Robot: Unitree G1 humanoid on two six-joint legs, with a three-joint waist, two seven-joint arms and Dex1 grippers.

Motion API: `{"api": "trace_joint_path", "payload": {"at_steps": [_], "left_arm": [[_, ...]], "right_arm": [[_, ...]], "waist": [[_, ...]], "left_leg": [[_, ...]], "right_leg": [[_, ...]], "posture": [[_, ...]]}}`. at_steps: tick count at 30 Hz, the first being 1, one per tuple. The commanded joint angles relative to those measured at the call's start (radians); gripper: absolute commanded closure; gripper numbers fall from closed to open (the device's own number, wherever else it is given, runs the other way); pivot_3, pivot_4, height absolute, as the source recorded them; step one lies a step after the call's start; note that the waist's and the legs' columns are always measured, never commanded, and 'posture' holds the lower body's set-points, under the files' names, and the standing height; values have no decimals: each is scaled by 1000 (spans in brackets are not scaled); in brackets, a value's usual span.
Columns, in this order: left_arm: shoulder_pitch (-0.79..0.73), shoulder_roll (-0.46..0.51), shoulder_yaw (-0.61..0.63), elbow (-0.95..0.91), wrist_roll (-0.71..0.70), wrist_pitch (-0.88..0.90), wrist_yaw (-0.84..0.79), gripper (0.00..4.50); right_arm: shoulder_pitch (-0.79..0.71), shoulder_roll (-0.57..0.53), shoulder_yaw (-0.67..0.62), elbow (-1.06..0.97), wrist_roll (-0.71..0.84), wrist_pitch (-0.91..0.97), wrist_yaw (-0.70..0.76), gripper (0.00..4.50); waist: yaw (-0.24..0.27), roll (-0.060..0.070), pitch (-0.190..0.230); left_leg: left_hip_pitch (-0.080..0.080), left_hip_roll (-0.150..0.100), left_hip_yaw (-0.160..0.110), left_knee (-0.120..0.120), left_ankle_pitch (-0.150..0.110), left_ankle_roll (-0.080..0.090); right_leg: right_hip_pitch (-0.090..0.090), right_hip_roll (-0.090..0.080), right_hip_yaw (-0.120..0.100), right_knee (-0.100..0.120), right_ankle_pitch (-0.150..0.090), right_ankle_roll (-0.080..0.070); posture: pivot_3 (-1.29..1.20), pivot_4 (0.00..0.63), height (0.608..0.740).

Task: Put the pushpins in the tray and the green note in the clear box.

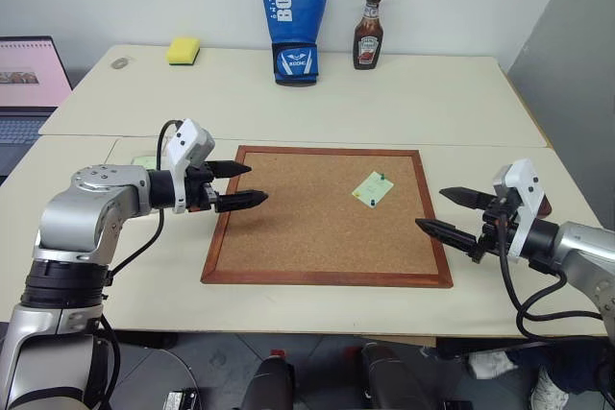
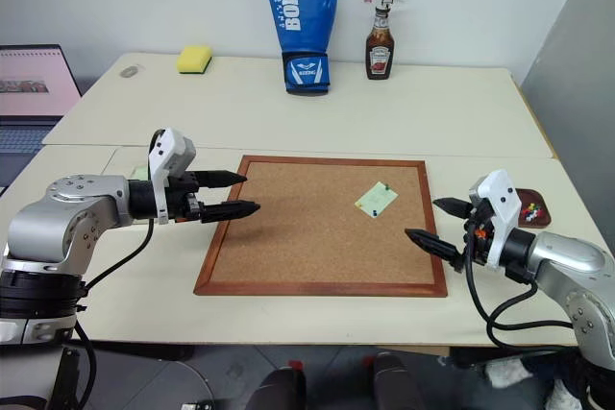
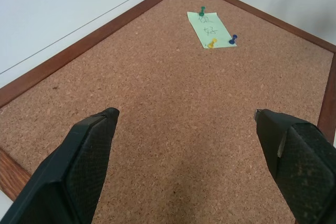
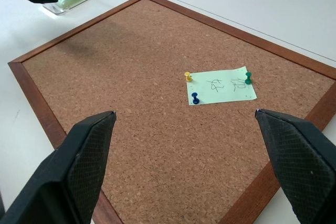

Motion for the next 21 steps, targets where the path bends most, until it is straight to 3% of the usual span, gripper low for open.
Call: {"api": "trace_joint_path", "payload": {"at_steps": [1,21], "left_arm": [[-31,13,4,-10,4,-28,-10,86],[-51,-6,-28,26,25,-47,-5,86]], "right_arm": [[-4,-17,-37,-13,26,-15,2,0],[1,-18,-27,-13,25,-16,-20,0]], "waist": [[0,0,0],[0,0,0]], "left_leg": [[0,0,0,0,0,0],[0,0,0,0,0,0]], "right_leg": [[0,0,0,0,0,0],[0,0,0,1,2,4]], "posture": [[0,150,740],[0,150,740]]}}
